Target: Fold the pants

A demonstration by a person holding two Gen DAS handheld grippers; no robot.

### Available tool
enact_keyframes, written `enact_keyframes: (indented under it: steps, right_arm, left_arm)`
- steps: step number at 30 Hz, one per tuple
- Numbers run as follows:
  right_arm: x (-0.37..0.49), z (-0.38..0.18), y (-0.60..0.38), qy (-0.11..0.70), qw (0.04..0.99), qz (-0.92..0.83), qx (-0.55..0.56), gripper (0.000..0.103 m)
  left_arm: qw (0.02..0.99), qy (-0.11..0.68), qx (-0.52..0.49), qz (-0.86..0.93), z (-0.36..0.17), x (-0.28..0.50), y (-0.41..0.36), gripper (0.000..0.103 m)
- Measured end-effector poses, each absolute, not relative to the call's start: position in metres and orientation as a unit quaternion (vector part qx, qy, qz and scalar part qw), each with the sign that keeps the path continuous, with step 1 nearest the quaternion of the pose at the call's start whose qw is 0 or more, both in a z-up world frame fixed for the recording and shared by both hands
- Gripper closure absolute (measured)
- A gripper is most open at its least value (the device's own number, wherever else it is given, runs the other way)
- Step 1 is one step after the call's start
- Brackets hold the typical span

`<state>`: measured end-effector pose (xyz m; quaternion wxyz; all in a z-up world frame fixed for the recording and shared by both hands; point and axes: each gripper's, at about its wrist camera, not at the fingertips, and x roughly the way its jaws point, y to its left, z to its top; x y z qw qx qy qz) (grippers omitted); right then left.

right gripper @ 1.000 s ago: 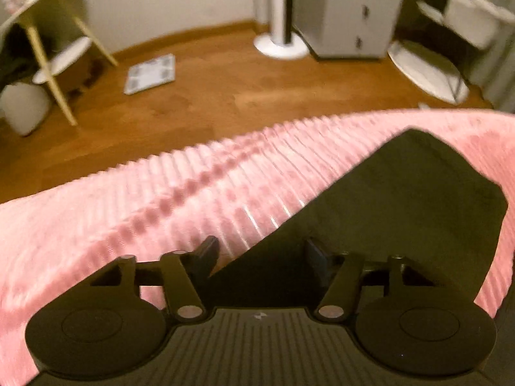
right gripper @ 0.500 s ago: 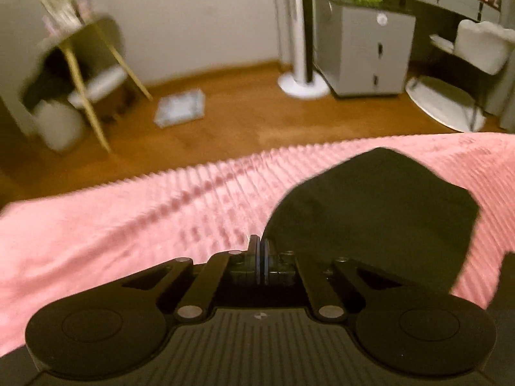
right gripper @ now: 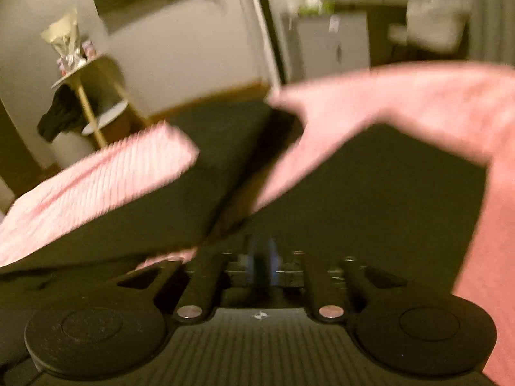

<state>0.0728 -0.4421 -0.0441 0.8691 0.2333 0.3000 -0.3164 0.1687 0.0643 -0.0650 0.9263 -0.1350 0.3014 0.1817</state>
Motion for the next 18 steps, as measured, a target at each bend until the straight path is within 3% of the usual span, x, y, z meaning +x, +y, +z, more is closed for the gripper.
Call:
enact_keyframes:
  steps: [1,2,11,12,13,14,16,18]
  right_arm:
    - [0.073,-0.038,-0.442,0.290,0.875,-0.324,0.213,0.051]
    - [0.077,-0.033,-0.442,0.287,0.881,-0.318,0.199,0.043]
    - [0.190,-0.037,-0.446,0.376,0.867,-0.328,-0.007,0.036]
    - [0.201,-0.040,-0.448,0.385,0.862,-0.330,-0.015,0.046]
    - [0.206,-0.042,-0.453,0.388,0.861,-0.328,-0.015,0.072]
    - [0.209,-0.041,-0.459,0.387,0.865,-0.319,0.001,0.086]
    - [0.200,-0.031,-0.469,0.359,0.875,-0.319,0.052,0.094]
    - [0.168,-0.010,-0.480,0.294,0.892,-0.312,0.143,0.094]
  left_arm:
    - [0.928,0.298,-0.133,0.182,-0.065,0.167,0.063,0.000]
    - [0.929,0.295,-0.131,0.180,-0.066,0.166,0.061,0.000]
    - [0.934,0.302,-0.062,0.179,-0.083,0.170,0.040,0.000]
    - [0.935,0.301,-0.061,0.180,-0.084,0.169,0.039,0.000]
    - [0.935,0.299,-0.059,0.181,-0.085,0.170,0.039,0.000]
    - [0.935,0.299,-0.056,0.181,-0.085,0.169,0.038,0.000]
    - [0.935,0.300,-0.051,0.183,-0.086,0.170,0.036,0.000]
    - [0.935,0.299,-0.051,0.183,-0.087,0.168,0.035,0.000]
